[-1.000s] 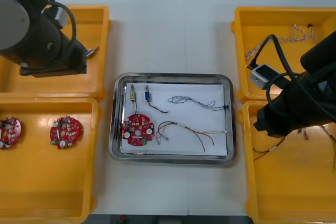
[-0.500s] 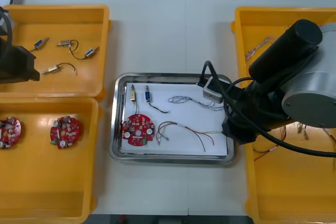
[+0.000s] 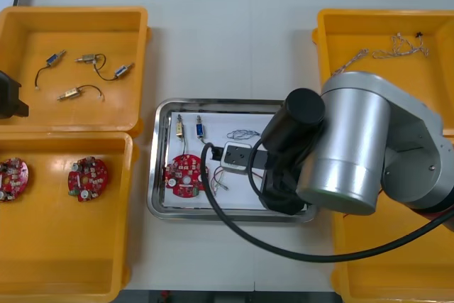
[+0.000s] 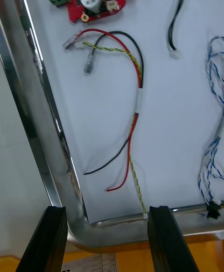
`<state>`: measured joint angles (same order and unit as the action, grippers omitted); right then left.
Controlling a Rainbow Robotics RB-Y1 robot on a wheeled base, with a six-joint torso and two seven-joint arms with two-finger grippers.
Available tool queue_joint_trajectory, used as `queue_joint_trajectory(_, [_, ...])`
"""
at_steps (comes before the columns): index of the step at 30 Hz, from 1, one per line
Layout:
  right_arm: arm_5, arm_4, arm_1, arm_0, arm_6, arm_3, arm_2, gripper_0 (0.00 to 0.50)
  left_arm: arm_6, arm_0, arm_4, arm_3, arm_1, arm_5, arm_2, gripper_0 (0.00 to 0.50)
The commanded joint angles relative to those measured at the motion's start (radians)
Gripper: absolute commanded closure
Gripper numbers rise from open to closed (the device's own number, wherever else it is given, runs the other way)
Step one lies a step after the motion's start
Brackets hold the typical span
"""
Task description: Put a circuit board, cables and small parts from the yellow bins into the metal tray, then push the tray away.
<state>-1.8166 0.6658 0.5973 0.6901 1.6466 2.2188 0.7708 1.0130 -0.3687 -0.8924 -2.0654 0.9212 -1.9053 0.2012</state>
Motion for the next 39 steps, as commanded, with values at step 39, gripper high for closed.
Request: queue_joint_trajectory(39, [0.155,-0.284,-0.183,-0.001,0.029,-0.154,0.386,0.0,0.16,0.025,-0.046,-0.004,0.034,0.017,0.026,0.0])
